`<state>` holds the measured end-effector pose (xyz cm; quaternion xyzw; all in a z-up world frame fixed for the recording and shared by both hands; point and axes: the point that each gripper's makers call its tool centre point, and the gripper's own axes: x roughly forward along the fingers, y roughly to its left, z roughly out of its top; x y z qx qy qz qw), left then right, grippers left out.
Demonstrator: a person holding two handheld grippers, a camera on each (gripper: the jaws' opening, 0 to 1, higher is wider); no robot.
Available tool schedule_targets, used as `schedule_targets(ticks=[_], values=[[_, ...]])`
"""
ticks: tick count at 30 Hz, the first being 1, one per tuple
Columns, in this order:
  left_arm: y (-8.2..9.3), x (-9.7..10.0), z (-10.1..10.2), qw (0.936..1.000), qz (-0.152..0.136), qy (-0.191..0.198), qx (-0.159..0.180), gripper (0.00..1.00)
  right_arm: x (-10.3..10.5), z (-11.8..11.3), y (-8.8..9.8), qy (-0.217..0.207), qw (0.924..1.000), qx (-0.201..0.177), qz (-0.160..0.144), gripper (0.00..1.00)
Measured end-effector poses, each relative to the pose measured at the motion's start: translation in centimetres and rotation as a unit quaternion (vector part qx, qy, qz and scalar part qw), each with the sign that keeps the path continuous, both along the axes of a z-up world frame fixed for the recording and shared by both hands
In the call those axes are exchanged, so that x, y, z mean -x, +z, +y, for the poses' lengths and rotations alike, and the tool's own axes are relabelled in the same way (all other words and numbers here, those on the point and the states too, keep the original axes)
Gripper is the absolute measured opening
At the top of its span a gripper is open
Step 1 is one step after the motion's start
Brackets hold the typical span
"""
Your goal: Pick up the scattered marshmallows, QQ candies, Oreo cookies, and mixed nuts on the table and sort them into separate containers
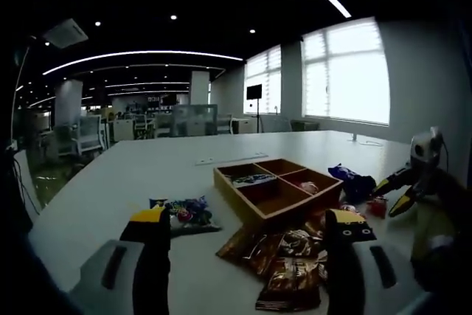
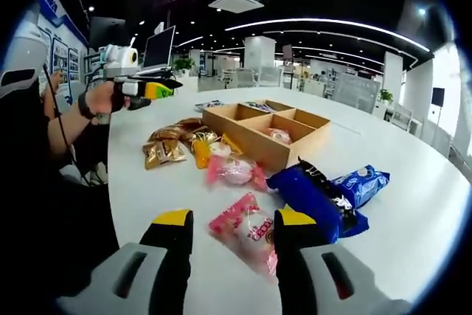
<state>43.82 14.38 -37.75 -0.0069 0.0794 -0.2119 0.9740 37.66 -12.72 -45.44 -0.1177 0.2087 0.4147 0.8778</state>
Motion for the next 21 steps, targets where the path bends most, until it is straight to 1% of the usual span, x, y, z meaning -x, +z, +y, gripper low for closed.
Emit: schedule_targets(ticks=[3,4,7,12,17,21], values=[[0.0,0.1,0.1,1.0000,0.000,0.001,-0.001,0.89,-0.3,-0.4,-0.3,-0.007,0.9999,0.008,0.000,0.39],[0.1,0.1,0.2,1.0000,0.000,0.002,-0.002,0.88,-0.4,-0.5,-0.4,-0.010,0.9999,0.011,0.001,0.36],[0.3,0.3,0.3,1.0000,-0.003,0.004,-0.003,0.87,-0.6,-0.8,-0.4,-0.012,0.9997,0.021,-0.006,0.32],[0.4,0.4,0.4,1.0000,-0.003,0.005,0.001,0.87,-0.6,-0.7,-0.6,-0.009,0.9995,0.029,-0.009,0.31],[0.4,0.4,0.3,1.0000,-0.003,0.003,0.001,0.87,-1.1,-1.3,-0.9,-0.023,0.9988,0.043,-0.008,0.21],[0.6,0.6,0.0,1.0000,-0.004,-0.003,0.003,0.87,-1.1,-1.3,-1.0,-0.020,0.9983,0.053,-0.014,0.19]])
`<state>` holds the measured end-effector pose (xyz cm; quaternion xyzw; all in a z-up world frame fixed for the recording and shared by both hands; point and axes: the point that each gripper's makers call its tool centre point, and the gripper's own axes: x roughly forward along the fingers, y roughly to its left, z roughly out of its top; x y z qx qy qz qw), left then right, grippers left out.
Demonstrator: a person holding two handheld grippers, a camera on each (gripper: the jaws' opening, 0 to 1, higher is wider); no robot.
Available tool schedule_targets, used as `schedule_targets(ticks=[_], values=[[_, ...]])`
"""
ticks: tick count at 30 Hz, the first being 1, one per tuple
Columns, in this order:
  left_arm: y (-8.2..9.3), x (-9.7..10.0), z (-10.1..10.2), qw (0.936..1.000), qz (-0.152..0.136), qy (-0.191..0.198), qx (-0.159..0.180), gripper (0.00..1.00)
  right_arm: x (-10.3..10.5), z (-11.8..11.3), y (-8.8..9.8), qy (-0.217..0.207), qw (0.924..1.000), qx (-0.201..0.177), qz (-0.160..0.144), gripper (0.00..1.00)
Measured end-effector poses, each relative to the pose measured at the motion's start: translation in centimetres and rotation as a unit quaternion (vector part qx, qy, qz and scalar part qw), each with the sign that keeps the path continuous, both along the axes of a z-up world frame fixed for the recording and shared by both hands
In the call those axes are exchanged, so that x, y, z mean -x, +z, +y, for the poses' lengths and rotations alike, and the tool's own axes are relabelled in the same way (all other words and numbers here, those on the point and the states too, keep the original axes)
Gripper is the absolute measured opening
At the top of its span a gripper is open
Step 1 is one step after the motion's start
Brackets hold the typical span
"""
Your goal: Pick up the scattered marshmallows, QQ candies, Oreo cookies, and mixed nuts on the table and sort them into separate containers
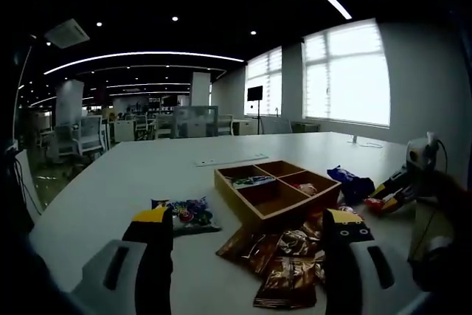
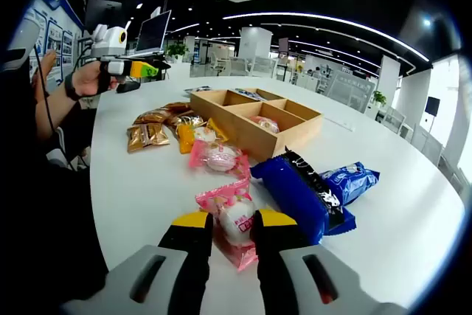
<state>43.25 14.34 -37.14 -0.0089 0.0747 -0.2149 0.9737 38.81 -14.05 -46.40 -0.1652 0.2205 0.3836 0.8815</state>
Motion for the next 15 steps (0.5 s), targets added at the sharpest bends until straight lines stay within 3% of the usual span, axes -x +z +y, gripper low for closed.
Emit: schedule_targets(ticks=[5,15], values=[[0.32,0.13,-0.25,0.9998,0.001,-0.007,0.018,0.87,-0.14,-0.14,0.03,-0.003,1.0000,-0.004,0.000,0.16],[0.01,0.32,-0.59,0.9997,0.004,-0.015,0.018,0.87,-0.17,-0.25,0.14,-0.007,0.9999,-0.013,0.004,0.15]])
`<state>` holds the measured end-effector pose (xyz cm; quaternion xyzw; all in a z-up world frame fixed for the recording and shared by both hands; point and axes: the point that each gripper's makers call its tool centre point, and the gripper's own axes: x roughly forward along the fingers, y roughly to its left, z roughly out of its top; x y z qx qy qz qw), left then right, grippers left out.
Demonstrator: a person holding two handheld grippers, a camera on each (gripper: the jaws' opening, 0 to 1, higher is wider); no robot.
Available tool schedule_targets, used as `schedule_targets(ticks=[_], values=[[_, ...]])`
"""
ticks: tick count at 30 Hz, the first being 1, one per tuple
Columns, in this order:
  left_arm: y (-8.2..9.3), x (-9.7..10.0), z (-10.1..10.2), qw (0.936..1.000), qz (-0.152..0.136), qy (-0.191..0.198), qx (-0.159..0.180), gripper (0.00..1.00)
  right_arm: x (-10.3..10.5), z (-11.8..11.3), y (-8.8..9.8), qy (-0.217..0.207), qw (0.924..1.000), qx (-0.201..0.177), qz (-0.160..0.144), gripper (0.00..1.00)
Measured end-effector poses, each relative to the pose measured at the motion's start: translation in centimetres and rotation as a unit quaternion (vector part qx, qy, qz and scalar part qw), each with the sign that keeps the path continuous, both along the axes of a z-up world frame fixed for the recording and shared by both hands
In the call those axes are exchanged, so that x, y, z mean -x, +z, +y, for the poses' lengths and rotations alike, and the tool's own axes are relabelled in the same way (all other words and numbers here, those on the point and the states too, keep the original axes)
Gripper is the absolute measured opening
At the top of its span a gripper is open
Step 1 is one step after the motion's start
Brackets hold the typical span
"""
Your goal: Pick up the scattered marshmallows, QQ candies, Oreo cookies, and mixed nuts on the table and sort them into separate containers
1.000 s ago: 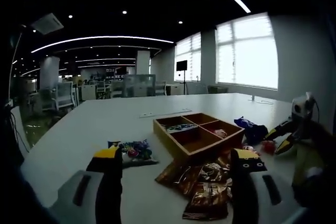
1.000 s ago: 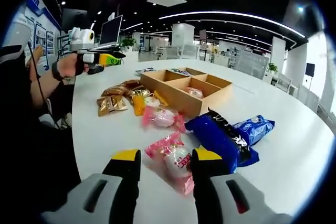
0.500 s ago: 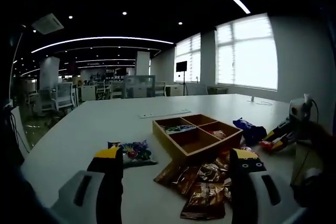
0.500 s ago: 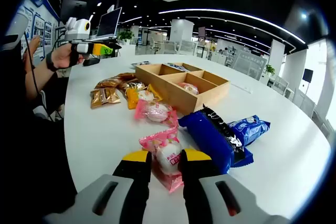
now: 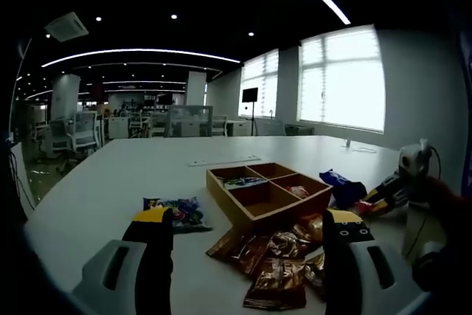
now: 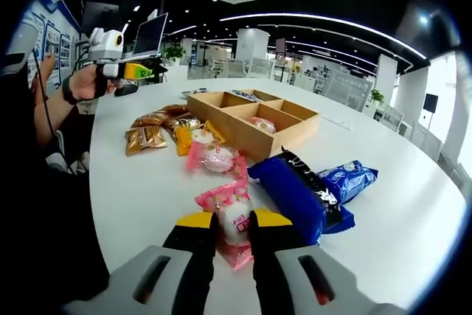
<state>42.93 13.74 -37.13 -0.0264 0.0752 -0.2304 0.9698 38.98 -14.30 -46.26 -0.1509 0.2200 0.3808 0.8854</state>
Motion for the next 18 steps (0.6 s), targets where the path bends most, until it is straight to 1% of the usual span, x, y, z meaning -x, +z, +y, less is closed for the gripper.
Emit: schedule_targets(ticks=[2,7,12,18], values=[[0.08,0.07,-0.01,1.0000,-0.001,0.000,0.005,0.88,0.03,0.00,0.06,0.000,1.0000,-0.003,0.003,0.15],[0.12,0.15,0.11,1.0000,-0.003,0.002,0.006,0.88,0.02,0.01,0.09,0.002,1.0000,0.000,0.004,0.14],[-0.08,0.24,0.23,1.0000,-0.001,0.002,0.007,0.88,-0.08,-0.44,0.17,-0.001,0.9999,0.015,0.002,0.14],[-0.06,0.30,0.40,1.0000,-0.003,0.003,0.002,0.89,-0.10,-0.58,0.66,-0.004,1.0000,0.008,0.002,0.14]])
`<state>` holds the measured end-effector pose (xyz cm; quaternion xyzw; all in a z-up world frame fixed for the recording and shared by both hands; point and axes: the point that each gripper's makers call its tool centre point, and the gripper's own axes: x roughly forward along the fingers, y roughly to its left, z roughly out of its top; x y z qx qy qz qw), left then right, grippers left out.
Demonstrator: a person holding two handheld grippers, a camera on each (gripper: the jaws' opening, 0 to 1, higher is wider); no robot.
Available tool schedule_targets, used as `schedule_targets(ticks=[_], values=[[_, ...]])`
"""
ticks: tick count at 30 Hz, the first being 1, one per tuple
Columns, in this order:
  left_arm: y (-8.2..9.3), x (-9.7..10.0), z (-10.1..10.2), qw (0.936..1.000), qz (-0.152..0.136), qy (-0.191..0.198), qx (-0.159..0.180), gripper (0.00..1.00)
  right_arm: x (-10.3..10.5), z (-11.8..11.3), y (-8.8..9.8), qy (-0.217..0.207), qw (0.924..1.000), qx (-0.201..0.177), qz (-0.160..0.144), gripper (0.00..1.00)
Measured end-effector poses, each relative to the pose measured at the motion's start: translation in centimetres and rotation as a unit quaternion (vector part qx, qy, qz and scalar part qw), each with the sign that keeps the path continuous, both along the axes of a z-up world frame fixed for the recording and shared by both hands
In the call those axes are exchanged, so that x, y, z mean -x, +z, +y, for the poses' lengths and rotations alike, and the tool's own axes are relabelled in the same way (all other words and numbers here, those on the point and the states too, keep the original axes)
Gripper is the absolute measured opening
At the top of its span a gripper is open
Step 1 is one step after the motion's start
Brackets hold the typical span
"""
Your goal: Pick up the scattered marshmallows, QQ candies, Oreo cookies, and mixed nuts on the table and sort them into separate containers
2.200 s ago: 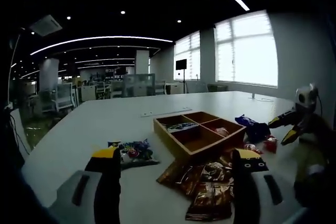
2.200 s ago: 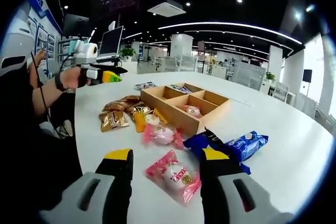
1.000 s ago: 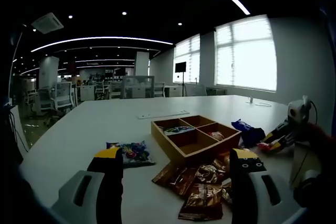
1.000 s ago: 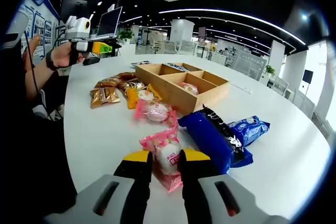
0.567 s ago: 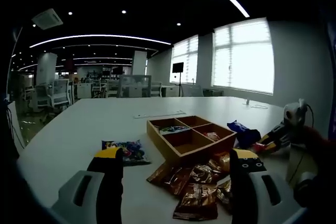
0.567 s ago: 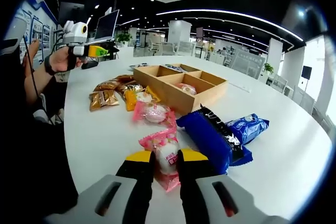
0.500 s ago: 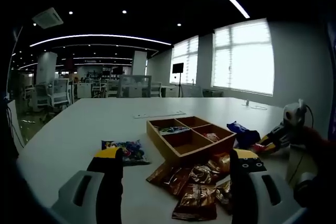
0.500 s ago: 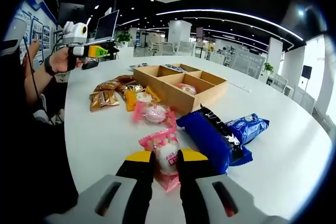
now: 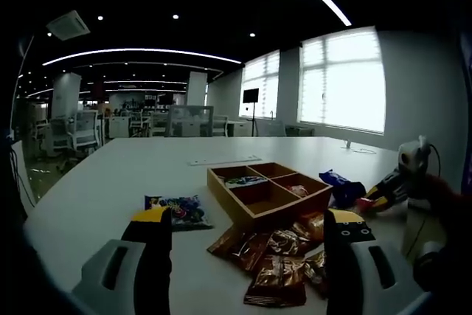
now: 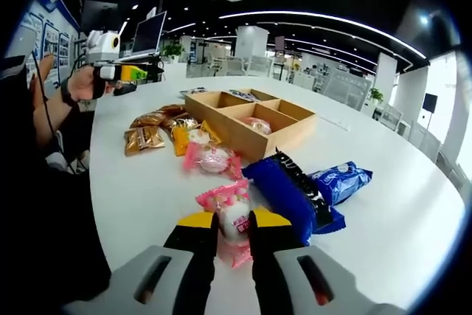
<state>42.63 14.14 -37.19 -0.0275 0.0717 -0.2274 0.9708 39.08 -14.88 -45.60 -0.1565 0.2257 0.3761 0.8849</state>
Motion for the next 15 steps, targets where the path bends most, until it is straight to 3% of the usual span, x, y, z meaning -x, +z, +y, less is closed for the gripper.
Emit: schedule_targets(ticks=[7,15], values=[[0.1,0.1,0.1,1.0000,-0.001,0.000,-0.002,0.90,0.0,0.4,1.6,0.007,0.9998,-0.005,-0.018,0.13],[0.0,0.1,0.1,1.0000,0.005,0.000,-0.006,0.90,-0.1,0.5,3.9,0.005,0.9981,-0.048,-0.038,0.13]])
